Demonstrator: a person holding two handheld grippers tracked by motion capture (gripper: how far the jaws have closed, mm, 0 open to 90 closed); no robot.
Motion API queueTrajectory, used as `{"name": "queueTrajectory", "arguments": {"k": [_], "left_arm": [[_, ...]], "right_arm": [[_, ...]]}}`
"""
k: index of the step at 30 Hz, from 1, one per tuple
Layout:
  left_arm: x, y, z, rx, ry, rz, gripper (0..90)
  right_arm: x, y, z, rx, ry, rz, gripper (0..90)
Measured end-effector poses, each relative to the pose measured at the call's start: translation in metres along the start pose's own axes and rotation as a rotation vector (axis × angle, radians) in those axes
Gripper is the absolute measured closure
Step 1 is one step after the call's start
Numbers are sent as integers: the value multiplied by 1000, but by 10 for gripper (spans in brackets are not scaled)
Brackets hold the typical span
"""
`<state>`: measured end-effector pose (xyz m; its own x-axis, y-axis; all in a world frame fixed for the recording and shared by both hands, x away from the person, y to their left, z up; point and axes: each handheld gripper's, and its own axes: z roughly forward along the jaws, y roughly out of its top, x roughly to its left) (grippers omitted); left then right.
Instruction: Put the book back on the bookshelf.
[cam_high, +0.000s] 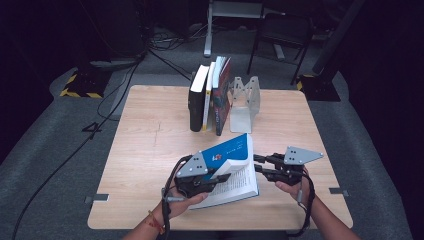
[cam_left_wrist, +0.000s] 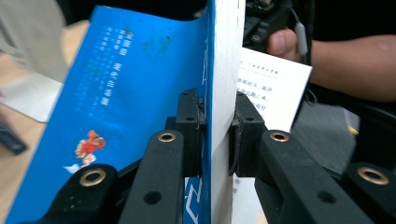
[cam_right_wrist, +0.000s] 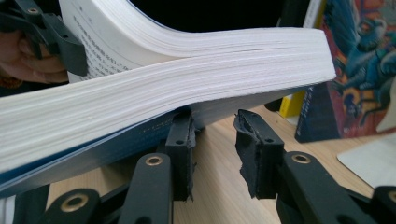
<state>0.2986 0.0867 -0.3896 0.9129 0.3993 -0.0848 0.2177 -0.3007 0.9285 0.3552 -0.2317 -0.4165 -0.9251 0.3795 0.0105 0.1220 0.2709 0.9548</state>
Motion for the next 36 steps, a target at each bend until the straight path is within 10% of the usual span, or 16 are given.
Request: {"name": "queueTrajectory", "arguments": {"k": [9,17,36], "left_arm": [[-12,-26,-30,-89,89,-74,652],[-17,-41,-40,-5,152,-89,602],[18,-19,-4,-115,-38,-48,739]], "right_arm": [[18,31,16,-3,11,-67,656],[28,49,29,-2,26,-87,647],[9,58,5,-54,70,-51,727]]}}
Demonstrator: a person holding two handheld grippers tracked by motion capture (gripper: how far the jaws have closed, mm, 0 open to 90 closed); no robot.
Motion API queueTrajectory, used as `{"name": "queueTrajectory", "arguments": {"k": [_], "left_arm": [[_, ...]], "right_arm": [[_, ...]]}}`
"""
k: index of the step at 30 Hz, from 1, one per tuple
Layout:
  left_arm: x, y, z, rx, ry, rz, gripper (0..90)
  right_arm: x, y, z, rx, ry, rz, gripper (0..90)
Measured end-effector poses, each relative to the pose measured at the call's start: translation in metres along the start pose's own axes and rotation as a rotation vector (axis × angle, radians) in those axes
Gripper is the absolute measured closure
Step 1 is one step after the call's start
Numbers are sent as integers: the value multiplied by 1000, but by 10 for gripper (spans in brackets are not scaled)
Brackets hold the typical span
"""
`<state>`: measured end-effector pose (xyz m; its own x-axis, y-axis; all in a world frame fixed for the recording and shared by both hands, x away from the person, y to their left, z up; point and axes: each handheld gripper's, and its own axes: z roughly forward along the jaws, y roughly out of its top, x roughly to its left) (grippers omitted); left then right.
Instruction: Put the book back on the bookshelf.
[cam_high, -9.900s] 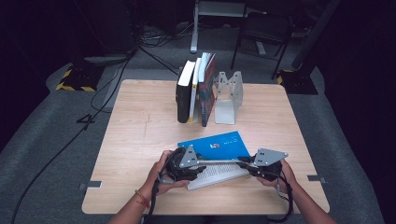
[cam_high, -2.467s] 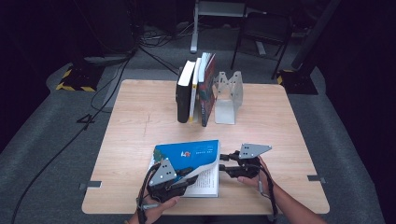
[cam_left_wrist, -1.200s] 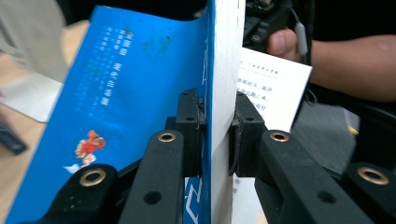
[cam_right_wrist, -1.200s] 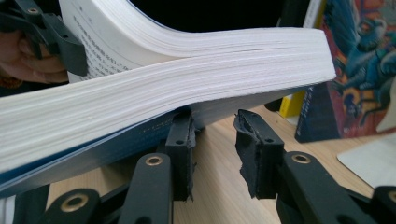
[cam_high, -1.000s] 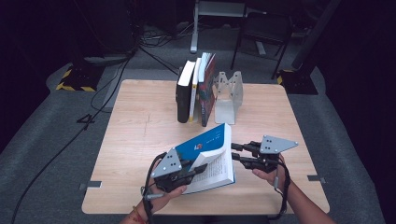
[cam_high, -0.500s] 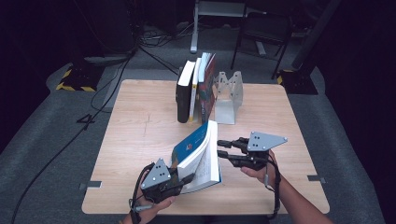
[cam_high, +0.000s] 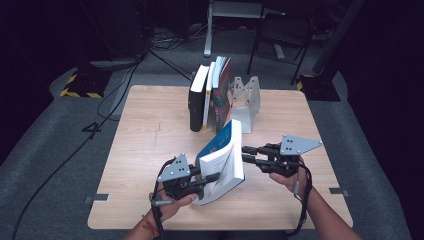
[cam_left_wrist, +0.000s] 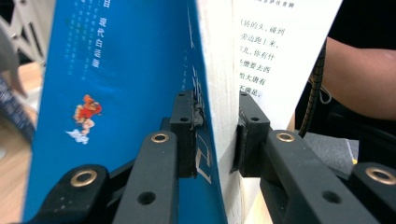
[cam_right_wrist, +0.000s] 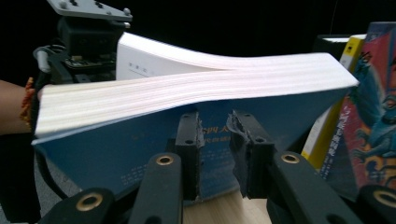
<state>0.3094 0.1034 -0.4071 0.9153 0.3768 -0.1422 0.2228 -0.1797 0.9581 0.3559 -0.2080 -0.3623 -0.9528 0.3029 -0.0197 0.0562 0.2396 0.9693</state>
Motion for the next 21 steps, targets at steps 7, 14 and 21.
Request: {"name": "queueTrajectory", "arguments": {"k": [7,14,21], "left_arm": [[9,9,20,-23,-24,12,738],[14,16,28,-33,-40,18,738],[20,26,45,-64,-59,15,732]], "right_arm": [[-5,6,-15,5,-52,-14,727],[-8,10,-17,17,-91,-23,731],[-8,12,-27,35,-121,-56,705]]}}
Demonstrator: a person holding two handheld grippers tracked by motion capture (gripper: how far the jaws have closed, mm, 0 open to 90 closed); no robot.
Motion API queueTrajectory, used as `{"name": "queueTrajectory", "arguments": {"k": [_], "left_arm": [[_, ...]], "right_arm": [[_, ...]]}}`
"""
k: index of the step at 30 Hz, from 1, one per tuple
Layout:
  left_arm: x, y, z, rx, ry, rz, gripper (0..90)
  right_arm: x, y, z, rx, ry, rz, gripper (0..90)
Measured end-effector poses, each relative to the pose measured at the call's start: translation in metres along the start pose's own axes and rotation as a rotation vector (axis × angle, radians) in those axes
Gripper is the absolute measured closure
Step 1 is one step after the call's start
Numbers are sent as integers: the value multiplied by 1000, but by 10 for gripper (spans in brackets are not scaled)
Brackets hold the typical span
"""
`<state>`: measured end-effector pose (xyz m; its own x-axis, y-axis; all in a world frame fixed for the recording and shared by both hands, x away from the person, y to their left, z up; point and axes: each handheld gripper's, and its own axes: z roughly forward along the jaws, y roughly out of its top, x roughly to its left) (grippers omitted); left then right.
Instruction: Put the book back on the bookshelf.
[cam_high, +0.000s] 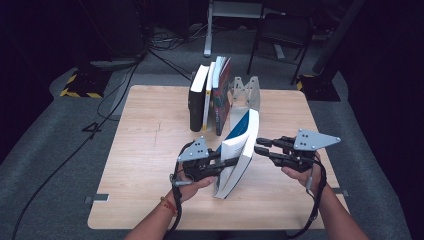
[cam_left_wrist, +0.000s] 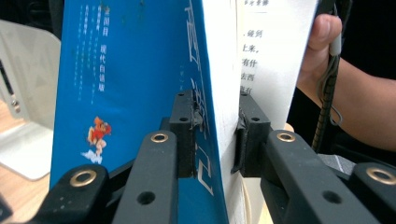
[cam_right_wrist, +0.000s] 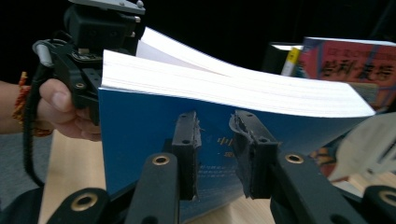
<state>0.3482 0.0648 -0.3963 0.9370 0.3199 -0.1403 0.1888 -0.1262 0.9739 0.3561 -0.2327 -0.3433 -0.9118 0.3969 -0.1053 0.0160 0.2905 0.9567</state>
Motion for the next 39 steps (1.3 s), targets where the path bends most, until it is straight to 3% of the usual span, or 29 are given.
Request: {"name": "queueTrajectory", "arguments": {"k": [6,10,11,12,13,16,21,25,31,35,38,39], "left_arm": [[6,6,11,-12,-25,5,728],[8,10,15,-13,-16,5,726],[8,11,15,-12,-15,2,726],[10,12,15,-16,-18,0,726],[11,12,15,-24,-18,-8,727],[9,14,14,-21,4,3,730],[10,6,-2,-24,2,20,770],[4,-3,-25,-6,40,52,778],[1,-8,-38,10,71,62,768],[-6,-9,-44,47,98,96,727],[-16,-11,-47,93,130,138,619],[-17,-12,-49,101,123,129,606]], "right_arm": [[-7,-7,-9,-11,-35,26,710],[-9,-7,-10,-14,-53,38,745],[-7,-6,-10,-13,-64,33,754],[0,-3,-10,-15,-48,-7,718],[5,-1,-8,3,-64,-45,699],[-5,-1,-8,-11,-34,-12,732],[5,-3,-4,-6,-23,-41,744],[18,-6,4,1,-29,-46,718],[23,-3,13,4,-58,-47,654],[25,-3,22,13,-56,-42,622],[28,-7,30,23,-37,-30,594],[29,-8,31,26,-34,-31,585]]}}
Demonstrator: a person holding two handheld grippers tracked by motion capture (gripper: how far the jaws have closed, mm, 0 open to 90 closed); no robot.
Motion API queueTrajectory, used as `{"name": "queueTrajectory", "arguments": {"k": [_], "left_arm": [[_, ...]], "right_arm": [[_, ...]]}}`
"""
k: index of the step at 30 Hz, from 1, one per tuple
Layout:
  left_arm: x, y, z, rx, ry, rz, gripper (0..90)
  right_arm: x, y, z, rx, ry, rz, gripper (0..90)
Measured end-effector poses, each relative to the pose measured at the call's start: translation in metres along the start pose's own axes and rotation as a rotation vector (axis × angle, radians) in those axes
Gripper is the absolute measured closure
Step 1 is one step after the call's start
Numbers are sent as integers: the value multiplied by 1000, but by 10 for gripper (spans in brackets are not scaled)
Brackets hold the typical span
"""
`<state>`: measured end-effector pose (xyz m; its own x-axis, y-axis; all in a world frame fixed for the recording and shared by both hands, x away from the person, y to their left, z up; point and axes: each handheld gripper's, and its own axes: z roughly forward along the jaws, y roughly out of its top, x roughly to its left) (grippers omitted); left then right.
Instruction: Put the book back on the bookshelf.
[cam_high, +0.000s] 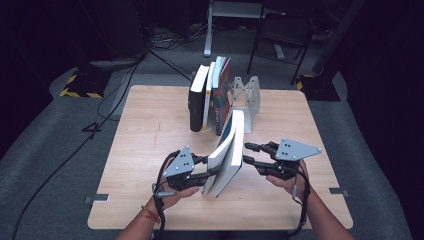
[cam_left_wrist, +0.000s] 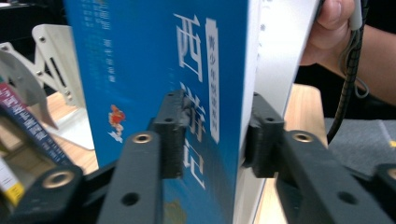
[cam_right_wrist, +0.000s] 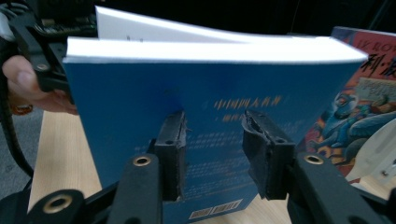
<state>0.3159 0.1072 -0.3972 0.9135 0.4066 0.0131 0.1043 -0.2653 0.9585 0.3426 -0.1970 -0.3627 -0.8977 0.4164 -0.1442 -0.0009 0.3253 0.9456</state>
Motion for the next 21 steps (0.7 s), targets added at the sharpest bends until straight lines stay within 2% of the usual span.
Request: {"name": "queueTrajectory", "arguments": {"k": [1,3,7,11,13,16,19,21], "left_arm": [[0,0,0,0,0,0,586],[-1,-4,-2,40,-23,-8,556],[-13,-13,2,136,-12,32,439],[-23,-22,12,181,-9,2,326],[-29,-27,20,189,23,-9,254],[-32,-32,31,212,94,-42,234],[-30,-35,40,187,158,-85,235],[-32,-34,45,175,201,-88,201]], "right_arm": [[0,0,0,0,0,0,585],[3,-2,4,12,14,0,577],[6,-5,6,17,24,-2,574],[9,-6,8,26,37,-2,567],[11,-6,11,32,43,-7,560],[13,-7,14,34,49,-8,550],[13,-10,18,43,48,1,524],[13,-13,22,49,42,7,519]]}}
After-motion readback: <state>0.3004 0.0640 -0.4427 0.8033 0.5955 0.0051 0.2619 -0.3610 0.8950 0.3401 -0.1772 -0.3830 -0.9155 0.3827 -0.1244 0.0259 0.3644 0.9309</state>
